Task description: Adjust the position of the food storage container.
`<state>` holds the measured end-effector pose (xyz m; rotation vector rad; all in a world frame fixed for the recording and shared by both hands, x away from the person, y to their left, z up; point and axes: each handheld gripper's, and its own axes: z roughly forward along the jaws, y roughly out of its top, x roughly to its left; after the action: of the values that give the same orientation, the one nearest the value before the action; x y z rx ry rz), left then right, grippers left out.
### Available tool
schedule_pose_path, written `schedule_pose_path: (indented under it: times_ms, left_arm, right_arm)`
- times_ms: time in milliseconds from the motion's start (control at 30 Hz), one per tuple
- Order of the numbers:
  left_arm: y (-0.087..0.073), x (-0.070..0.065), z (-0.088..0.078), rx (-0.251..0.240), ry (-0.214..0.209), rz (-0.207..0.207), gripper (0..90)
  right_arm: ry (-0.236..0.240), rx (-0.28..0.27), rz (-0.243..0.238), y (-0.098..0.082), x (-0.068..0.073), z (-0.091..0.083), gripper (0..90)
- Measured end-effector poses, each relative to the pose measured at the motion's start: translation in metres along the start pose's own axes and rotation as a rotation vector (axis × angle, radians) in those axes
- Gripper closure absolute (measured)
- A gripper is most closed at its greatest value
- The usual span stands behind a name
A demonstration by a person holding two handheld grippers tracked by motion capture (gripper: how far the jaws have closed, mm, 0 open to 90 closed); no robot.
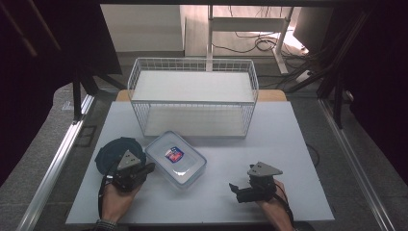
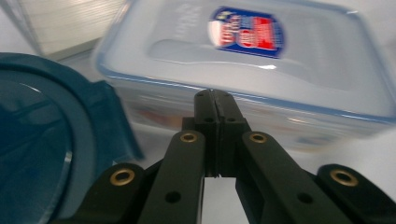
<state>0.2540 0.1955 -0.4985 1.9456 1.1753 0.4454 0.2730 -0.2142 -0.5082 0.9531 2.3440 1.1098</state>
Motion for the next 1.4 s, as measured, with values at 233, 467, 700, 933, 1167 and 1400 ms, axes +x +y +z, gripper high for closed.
schedule_pose_path:
  times_ms: [233,467,700,933,1167,1400]
  left_arm:
    - [0.001,0.014,0.008,0.041,0.078,-0.057,90.0]
    - [0.001,0.018,0.007,0.039,0.086,-0.048,90.0]
    - [0.0,0.033,0.006,0.027,0.123,-0.062,90.0]
    - [0.004,0.044,0.009,0.029,0.153,-0.089,90.0]
    - [0.008,0.043,0.015,0.047,0.16,-0.097,90.0]
    - [0.009,0.038,0.023,0.087,0.148,-0.089,90.0]
  right_arm:
    - [0.011,0.013,-0.002,0.0,0.0,0.001,0.0]
    - [0.018,0.018,-0.01,-0.001,0.001,0.001,0.0]
    - [0.014,0.017,0.0,-0.002,-0.001,-0.001,0.0]
    - [0.014,0.019,0.008,-0.002,-0.002,0.0,0.0]
    - [0.015,0.03,0.009,-0.002,-0.001,0.003,0.0]
    - [0.019,0.03,0.005,-0.001,0.0,0.004,0.0]
